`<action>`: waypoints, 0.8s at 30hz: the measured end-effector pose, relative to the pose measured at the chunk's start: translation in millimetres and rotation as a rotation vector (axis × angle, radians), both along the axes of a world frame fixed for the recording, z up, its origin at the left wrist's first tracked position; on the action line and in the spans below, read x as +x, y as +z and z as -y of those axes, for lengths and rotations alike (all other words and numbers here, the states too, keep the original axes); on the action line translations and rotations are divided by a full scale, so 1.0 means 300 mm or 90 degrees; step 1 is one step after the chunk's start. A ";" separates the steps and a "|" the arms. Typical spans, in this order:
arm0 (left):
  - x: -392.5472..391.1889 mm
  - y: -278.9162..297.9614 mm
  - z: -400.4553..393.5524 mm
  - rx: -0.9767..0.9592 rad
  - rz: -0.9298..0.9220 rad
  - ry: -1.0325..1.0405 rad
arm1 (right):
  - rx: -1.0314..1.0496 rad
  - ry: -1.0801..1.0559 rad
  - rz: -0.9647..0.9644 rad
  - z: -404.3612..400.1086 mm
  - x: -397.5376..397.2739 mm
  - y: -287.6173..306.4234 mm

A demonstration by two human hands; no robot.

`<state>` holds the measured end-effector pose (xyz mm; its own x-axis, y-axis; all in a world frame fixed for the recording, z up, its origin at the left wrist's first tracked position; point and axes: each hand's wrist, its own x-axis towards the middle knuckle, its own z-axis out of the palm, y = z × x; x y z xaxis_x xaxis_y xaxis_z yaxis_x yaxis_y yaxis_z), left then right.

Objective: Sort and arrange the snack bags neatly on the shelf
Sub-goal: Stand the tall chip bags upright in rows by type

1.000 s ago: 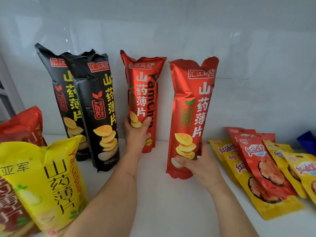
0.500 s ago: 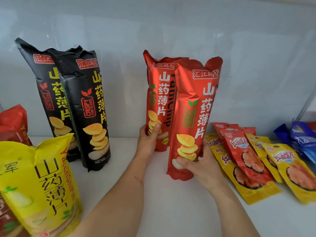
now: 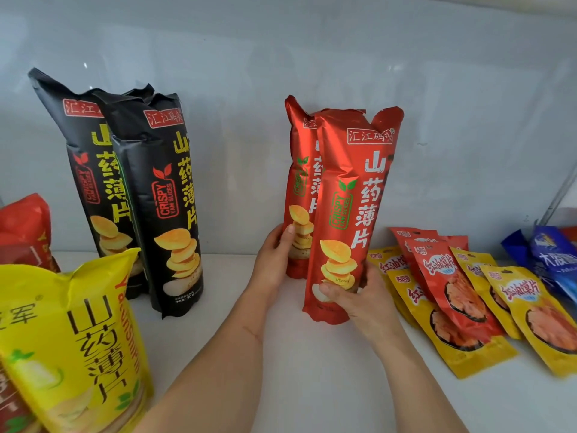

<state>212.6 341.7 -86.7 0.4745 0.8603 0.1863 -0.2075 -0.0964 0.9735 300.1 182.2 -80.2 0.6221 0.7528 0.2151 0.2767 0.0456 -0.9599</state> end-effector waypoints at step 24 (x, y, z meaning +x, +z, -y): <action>-0.040 0.077 0.058 0.134 -0.072 -0.093 | -0.002 0.067 0.022 -0.086 0.046 -0.048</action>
